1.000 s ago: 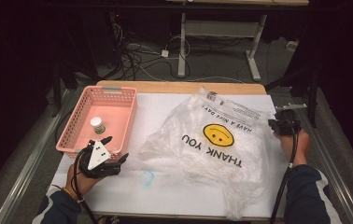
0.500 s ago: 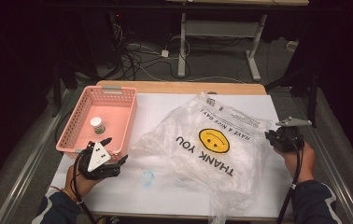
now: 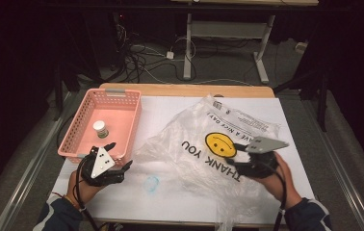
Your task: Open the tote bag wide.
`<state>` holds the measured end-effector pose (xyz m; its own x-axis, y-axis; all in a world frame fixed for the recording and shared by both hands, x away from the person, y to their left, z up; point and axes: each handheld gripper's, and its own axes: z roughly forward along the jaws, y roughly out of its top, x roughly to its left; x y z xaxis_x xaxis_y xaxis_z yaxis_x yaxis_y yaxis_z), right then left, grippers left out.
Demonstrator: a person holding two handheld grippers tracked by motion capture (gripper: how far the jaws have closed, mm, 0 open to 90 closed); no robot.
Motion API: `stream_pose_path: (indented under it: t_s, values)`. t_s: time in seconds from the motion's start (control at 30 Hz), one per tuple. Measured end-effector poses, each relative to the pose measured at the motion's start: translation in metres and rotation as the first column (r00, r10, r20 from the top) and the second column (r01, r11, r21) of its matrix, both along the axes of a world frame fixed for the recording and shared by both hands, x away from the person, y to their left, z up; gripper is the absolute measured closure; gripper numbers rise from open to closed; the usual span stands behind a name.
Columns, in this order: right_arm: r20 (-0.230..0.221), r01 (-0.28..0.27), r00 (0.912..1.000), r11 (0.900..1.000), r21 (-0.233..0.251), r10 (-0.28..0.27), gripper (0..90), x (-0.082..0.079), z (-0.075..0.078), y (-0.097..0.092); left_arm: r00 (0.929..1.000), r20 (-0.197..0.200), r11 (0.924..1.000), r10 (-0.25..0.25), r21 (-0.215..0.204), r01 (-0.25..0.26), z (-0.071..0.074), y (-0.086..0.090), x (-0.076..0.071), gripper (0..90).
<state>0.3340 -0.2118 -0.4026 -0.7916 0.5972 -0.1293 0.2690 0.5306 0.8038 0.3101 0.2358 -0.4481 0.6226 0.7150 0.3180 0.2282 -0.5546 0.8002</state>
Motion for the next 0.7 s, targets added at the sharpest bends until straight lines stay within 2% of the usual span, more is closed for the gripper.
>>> stream_pose_path:
  t_s: [0.03, 0.07, 0.1, 0.13, 0.17, 0.27, 0.4, 0.43, 0.5, 0.6, 0.63, 0.67, 0.7]
  values:
    - [-0.025, -0.065, 0.9976, 0.9978, -0.013, 0.065, 39.3, -0.006, -0.007, 0.020, 1.0000, 0.000, 1.0000, 0.000, 0.000, 0.000, 0.000, 0.000, 0.000, 20.6]
    - [-0.025, -0.065, 0.9976, 0.9978, -0.013, 0.065, 39.3, -0.006, -0.007, 0.020, 1.0000, 0.000, 1.0000, -0.001, 0.000, 0.001, 0.000, 0.000, 0.000, 20.6]
    - [-0.044, -0.125, 0.9915, 0.9914, -0.040, 0.123, 36.3, -0.010, -0.015, 0.037, 1.0000, -0.001, 1.0000, -0.003, -0.001, 0.003, 0.000, 0.000, 0.000, 20.6]
    - [-0.044, -0.125, 0.9915, 0.9914, -0.040, 0.123, 36.3, -0.010, -0.015, 0.037, 1.0000, -0.002, 1.0000, -0.004, 0.000, 0.004, 0.000, 0.000, 0.000, 20.6]
    - [-0.059, -0.173, 0.9839, 0.9816, -0.081, 0.169, 33.1, -0.014, -0.023, 0.051, 1.0000, -0.002, 1.0000, -0.005, 0.002, 0.005, 0.000, 0.000, 0.000, 20.6]
    - [-0.082, -0.220, 0.9736, 0.9716, -0.087, 0.213, 31.6, -0.017, -0.031, 0.064, 1.0000, -0.003, 1.0000, -0.008, 0.006, 0.008, -0.001, 0.000, 0.000, 20.6]
    - [-0.101, -0.240, 0.9686, 0.9614, -0.135, 0.227, 30.8, -0.018, -0.041, 0.077, 0.9999, -0.007, 0.9999, -0.009, 0.007, 0.009, -0.001, -0.001, 0.001, 20.6]
    - [-0.104, -0.252, 0.9657, 0.9548, -0.158, 0.238, 30.8, -0.017, -0.045, 0.080, 0.9999, -0.008, 0.9999, -0.011, 0.009, 0.011, -0.002, -0.001, 0.001, 20.6]
    - [-0.114, -0.255, 0.9647, 0.9489, -0.186, 0.237, 32.9, -0.017, -0.051, 0.085, 0.9999, -0.008, 0.9999, -0.012, 0.011, 0.012, -0.002, -0.002, 0.001, 20.6]
    - [-0.131, -0.251, 0.9657, 0.9373, -0.242, 0.224, 40.6, -0.014, -0.060, 0.091, 0.9999, -0.009, 0.9999, -0.012, 0.011, 0.012, -0.002, -0.002, 0.001, 20.6]
    - [-0.131, -0.251, 0.9657, 0.9373, -0.242, 0.224, 40.6, -0.014, -0.060, 0.091, 0.9999, -0.010, 0.9998, -0.012, 0.016, 0.012, -0.002, -0.001, 0.001, 20.6]
    - [-0.150, -0.253, 0.9637, 0.9336, -0.253, 0.221, 48.7, -0.011, -0.064, 0.091, 0.9999, -0.011, 0.9998, -0.012, 0.016, 0.013, -0.002, -0.001, 0.001, 20.6]
    - [-0.157, -0.242, 0.9656, 0.9376, -0.250, 0.207, 52.7, -0.010, -0.065, 0.090, 0.9998, -0.011, 0.9998, -0.013, 0.016, 0.013, -0.002, -0.001, 0.001, 20.6]
